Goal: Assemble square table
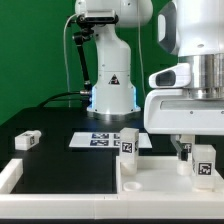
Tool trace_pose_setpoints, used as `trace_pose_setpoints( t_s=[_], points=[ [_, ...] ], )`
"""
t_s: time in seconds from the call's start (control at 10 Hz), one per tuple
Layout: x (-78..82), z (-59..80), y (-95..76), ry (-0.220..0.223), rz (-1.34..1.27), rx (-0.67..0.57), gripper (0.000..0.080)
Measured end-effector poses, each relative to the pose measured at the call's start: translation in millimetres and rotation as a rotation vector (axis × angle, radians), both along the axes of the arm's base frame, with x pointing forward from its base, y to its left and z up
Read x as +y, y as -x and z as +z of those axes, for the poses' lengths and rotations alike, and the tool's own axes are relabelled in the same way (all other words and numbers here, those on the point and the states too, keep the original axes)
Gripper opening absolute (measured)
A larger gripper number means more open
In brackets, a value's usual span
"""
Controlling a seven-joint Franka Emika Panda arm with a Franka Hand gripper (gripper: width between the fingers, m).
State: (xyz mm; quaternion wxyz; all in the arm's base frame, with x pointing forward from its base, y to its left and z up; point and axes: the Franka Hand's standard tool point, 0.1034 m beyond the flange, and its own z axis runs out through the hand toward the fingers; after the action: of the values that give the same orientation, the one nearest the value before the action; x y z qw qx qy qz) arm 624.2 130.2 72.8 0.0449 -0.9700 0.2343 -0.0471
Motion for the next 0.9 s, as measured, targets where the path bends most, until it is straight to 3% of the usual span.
trace_pose_setpoints(
  t_s=[0.1, 0.2, 0.3, 0.4, 0.5, 0.8, 0.9],
  points=[
    [-0.3, 0.0, -0.1, 0.001, 0.007, -0.001, 0.0649],
    [0.1, 0.0, 0.0, -0.003, -0.017, 0.001, 0.056],
    [0.0, -0.4, 0.5, -0.012, -0.089, 0.007, 0.0359],
    [-2.9, -2.9, 4.3, -0.015, -0.164, 0.028, 0.0359],
    [-3.8, -3.6, 5.6, -0.019, -0.221, 0.038, 0.0294],
    [-1.1, 0.7, 3.9, -0.045, -0.519, 0.104, 0.0291],
    [-1.8, 0.5, 1.4, -0.076, -0.659, 0.119, 0.0291]
  ],
)
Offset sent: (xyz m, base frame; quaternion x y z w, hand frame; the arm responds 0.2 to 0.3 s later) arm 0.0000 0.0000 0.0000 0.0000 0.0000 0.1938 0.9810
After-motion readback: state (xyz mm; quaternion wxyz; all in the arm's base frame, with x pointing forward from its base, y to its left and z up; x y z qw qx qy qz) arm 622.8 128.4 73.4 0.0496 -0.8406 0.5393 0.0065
